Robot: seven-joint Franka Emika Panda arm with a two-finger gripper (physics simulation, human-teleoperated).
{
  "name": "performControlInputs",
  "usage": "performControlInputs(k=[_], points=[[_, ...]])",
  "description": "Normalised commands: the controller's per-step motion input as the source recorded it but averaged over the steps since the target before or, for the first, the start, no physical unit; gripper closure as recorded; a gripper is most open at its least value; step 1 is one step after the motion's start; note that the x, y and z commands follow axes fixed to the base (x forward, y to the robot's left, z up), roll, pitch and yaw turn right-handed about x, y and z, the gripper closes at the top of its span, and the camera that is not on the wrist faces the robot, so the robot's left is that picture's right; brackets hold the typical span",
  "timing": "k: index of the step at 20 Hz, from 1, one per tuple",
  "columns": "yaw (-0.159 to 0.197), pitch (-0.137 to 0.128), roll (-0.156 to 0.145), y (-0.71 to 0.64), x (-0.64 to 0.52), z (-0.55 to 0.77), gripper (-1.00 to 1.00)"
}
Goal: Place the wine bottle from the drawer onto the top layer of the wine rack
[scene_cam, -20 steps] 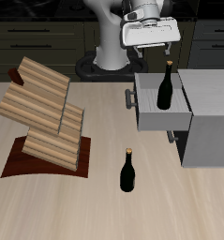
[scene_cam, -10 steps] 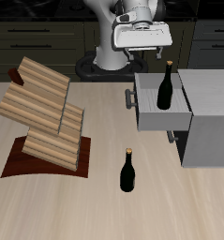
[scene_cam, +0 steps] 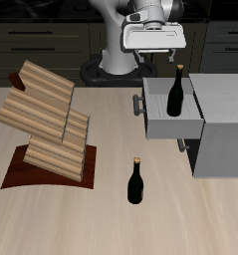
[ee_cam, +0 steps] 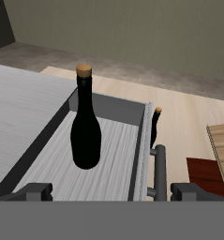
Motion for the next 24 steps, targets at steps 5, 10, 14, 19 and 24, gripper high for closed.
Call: performControlInputs(k=[5, 10, 14, 19, 24], points=[[0.021, 0.001, 0.052, 0.15, 0.0, -0.01, -1.0], [0.046, -0.038, 0.051, 0.1, 0.02, -0.04, -1.0], [0.041, 0.005, 0.032, -0.03, 0.17, -0.12, -1.0], [0.0, -0.039, 0.0, -0.01, 0.0, -0.02, -1.0], [-0.003, -0.023, -0.014, -0.07, 0.08, -0.05, -1.0]])
